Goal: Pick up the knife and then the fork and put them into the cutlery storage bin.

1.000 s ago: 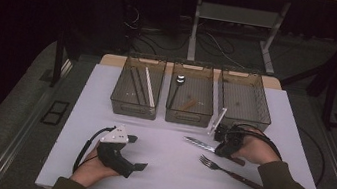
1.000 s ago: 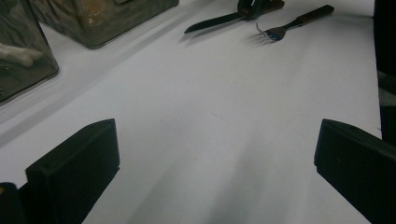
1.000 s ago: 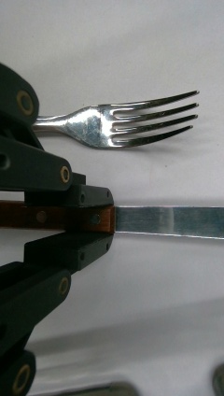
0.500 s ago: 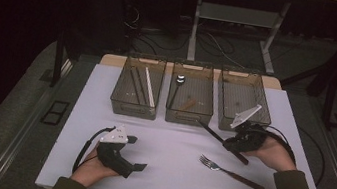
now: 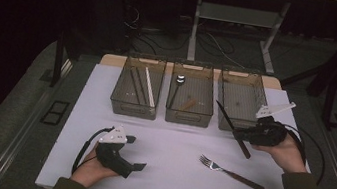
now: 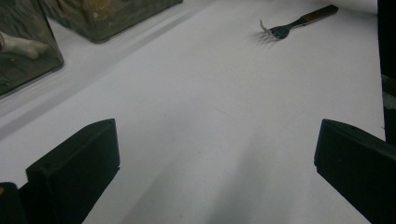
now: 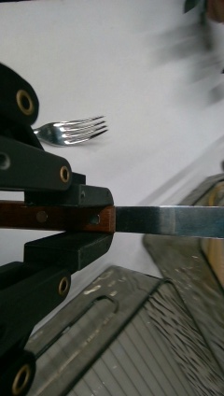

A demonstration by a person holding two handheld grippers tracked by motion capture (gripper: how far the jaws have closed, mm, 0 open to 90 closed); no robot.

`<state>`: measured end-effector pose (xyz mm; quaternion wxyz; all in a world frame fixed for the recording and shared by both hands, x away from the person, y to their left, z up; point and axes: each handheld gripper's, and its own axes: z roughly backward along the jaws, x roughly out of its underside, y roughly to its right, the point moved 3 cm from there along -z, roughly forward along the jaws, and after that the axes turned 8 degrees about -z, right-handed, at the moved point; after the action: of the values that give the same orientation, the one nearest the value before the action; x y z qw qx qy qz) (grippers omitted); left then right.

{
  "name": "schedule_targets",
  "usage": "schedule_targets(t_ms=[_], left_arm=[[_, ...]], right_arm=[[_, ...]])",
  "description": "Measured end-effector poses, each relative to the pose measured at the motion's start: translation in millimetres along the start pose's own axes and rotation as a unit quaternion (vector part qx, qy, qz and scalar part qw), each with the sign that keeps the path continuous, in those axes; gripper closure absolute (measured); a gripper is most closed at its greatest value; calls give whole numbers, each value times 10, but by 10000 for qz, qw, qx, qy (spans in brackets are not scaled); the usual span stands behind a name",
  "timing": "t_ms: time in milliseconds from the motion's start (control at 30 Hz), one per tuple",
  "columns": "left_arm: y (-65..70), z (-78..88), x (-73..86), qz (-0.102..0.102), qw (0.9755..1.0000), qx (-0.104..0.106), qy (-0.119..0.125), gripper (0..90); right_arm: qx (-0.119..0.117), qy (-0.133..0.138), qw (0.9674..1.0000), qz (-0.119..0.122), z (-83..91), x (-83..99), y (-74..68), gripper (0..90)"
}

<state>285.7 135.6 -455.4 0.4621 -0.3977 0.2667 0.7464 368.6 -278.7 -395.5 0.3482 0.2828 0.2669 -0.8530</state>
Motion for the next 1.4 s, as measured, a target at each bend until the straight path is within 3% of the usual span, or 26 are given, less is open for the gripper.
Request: schedule_targets(t_ms=[233,467,567,833,1233,1400], left_arm=[[5,0,-12,-23,10000,32,27,0],[13,1,-20,-34,10000,45,34,0],[13,-2,-20,-29,10000,46,29,0],[15,-9,-21,-37,10000,53,30,0],[9,-10,-22,-35,10000,55,24,0],[17,-3,-29,-52,10000,53,44,0]], right_arm=[[63,477,9987,-138,88,-81,-26,770],[316,918,9947,-328,213,-111,24,770],[412,1215,9907,-444,305,-132,42,770],[705,1645,9819,-627,486,-159,100,770],[1063,1963,9707,-896,575,-344,313,770],[1338,2068,9640,-1005,556,-489,451,770]])
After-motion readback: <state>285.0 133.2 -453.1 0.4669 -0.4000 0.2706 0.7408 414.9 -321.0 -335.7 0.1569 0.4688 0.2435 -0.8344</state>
